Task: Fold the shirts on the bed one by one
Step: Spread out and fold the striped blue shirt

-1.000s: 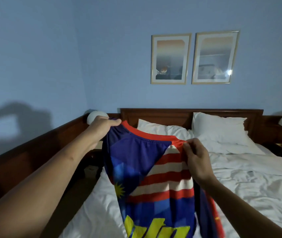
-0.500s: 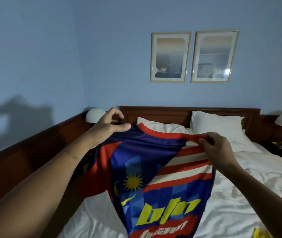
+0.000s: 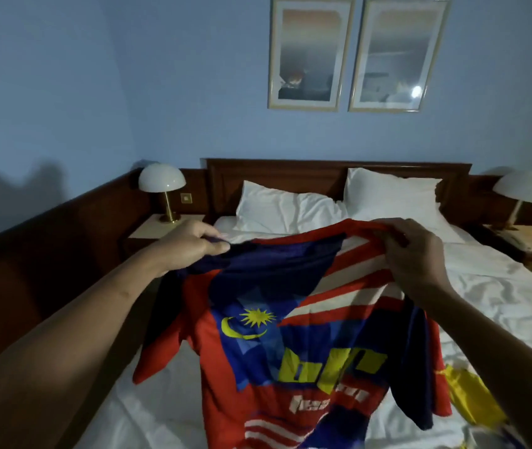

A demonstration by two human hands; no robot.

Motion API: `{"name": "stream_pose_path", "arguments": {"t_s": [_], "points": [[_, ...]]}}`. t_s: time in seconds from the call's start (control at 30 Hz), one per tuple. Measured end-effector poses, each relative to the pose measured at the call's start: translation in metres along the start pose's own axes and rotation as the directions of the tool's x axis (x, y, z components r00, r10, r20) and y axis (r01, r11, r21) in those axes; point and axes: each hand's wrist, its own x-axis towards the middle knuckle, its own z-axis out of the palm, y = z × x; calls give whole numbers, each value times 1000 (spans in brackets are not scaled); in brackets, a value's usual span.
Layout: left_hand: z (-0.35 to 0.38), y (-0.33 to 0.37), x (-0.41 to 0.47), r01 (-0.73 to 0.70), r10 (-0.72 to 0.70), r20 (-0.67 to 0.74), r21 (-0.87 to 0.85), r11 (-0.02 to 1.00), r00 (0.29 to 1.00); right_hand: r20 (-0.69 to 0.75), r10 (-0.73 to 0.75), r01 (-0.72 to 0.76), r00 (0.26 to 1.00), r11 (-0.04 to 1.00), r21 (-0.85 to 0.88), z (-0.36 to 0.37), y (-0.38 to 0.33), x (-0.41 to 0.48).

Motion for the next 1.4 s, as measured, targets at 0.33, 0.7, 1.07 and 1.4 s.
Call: {"name": "stream_pose_path", "arguments": {"t_s": [0.33, 0.7, 1.07, 1.4], "points": [[28, -20, -28, -149, -5, -488, -276, 950, 873, 12, 204, -201, 979, 970, -136, -15, 12, -51], [-9, 21, -160, -135, 131, -231, 0, 991, 964, -72, 201, -178, 977, 952, 251, -66, -39, -153], [-55, 29, -159, -74, 76, -71, 31, 997, 995, -98, 309, -285, 946, 936, 207, -83, -73, -141], [57, -121, -77, 24, 5, -97, 290, 957, 995, 119, 471, -409, 874, 845, -344, 45, 33, -139]]}}
